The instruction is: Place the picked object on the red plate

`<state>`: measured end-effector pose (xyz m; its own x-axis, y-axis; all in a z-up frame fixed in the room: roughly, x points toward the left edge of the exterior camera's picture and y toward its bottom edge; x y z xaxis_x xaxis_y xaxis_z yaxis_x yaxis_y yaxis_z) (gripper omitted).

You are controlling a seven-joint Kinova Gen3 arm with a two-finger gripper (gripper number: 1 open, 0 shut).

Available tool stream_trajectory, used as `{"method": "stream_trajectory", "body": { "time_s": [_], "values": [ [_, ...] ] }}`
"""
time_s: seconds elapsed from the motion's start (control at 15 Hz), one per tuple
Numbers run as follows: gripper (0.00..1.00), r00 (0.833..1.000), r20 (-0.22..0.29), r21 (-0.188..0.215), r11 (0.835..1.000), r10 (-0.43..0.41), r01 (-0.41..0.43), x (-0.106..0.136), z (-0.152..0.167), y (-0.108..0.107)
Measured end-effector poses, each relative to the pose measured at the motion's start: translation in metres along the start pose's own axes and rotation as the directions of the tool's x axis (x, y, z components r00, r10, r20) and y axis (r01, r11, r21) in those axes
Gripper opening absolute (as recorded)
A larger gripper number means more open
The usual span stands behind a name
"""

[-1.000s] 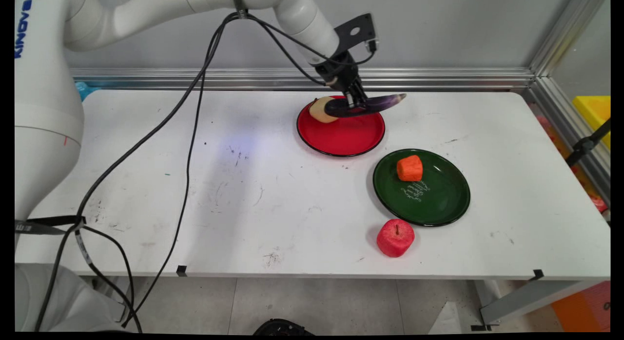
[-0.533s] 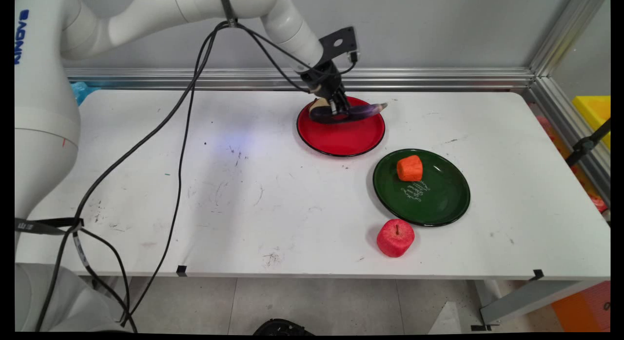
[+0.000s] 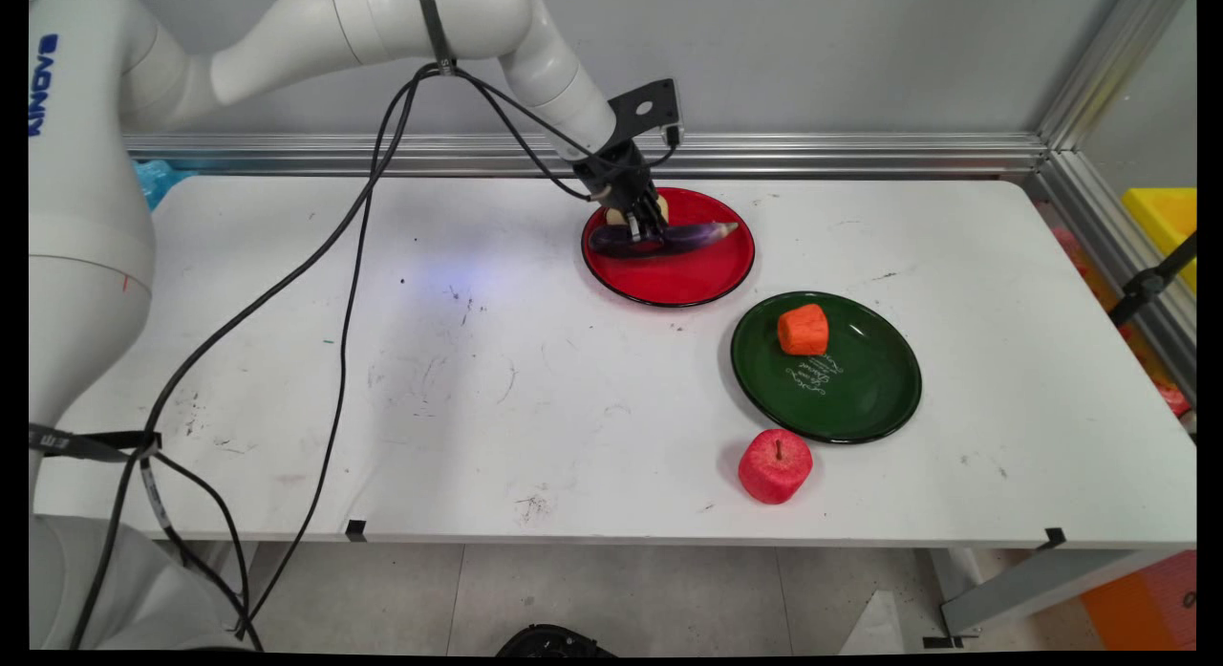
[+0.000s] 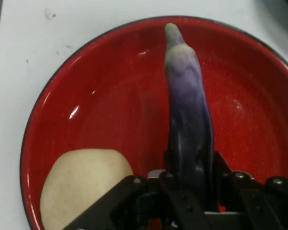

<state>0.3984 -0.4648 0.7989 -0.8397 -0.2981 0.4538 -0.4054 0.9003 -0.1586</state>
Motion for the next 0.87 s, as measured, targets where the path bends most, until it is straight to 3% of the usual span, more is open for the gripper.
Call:
{"method": "stream_trajectory", "body": {
  "time_s": [0.4, 0.47, 0.87],
  "values": [
    [0.0, 1.0, 0.006, 0.004, 1.0, -0.006, 0.006, -0.01, 0.008, -0.004],
    [1.0, 1.0, 0.005, 0.005, 1.0, -0.007, 0.007, -0.011, 0.009, -0.004],
    [1.0, 0.999, -0.021, 0.014, 0.999, -0.028, 0.029, -0.008, 0.01, -0.005]
  ]
}}
